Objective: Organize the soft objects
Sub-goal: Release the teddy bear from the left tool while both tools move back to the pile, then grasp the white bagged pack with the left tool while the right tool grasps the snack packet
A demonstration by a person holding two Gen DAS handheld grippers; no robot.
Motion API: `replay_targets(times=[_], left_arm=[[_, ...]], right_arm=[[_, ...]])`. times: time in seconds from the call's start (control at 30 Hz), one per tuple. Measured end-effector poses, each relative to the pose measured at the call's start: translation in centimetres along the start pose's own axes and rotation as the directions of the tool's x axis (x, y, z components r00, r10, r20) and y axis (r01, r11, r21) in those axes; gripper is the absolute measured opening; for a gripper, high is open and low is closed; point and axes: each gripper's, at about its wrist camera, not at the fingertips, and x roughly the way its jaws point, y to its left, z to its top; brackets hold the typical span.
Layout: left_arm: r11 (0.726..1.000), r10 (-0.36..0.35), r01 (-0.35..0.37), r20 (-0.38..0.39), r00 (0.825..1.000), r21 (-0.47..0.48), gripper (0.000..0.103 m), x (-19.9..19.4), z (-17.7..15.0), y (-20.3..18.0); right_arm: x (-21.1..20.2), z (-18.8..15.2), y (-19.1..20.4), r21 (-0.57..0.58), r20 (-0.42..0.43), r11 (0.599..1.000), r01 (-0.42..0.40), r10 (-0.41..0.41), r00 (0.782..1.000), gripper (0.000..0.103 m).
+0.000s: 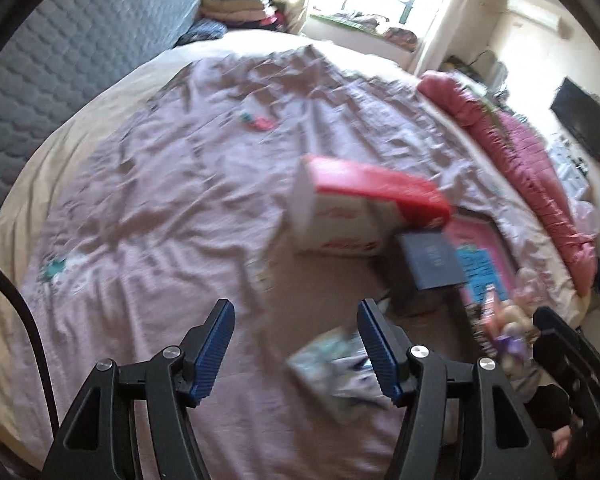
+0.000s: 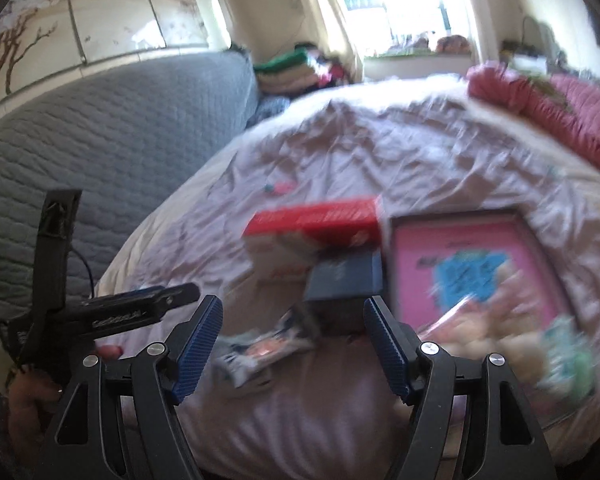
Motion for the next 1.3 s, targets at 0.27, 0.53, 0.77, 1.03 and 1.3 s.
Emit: replay_targets(times=[0.27,0.53,0.77,1.03,1.3], left_arm=[[1.000,0.012,-0.013,-0.122,0.992,-0.006,0.063,3.0,-1.5,2.5],[1.000,-0.004,0.005,-0.155,0.988,0.005,0.063,3.7,-2.0,2.7],[1.000,-0.014,0.019,-0.183,0.983,0.023,0.063,4.5,-2.5,2.5],[0.996,-0.069,0.078,-0.218,0.974,0.035,0.063,5.1,-2.7,1.4],[0.989,-0.150,0.147,-0.312,0.938,-0.034,0.063,6.9,-3.7,-1.1]], right_arm=[[7.0,-2.1,0.6,0.226,-0.209,0.974,-0.021,0.070,0.976,0.075],[11.6,-2.9,-1.9,0.488,-0.232,0.873,-0.007,0.137,0.963,0.075],[15.0,-2.9,-1.2,0.380,-0.287,0.925,0.027,0.090,0.954,0.044],[11.6,-2.3,-1.2,0.198,-0.213,0.979,-0.042,0.085,0.973,0.032],[7.6,-2.1,-2.5,0.080,-0.155,0.997,0.010,0.002,0.988,0.030]])
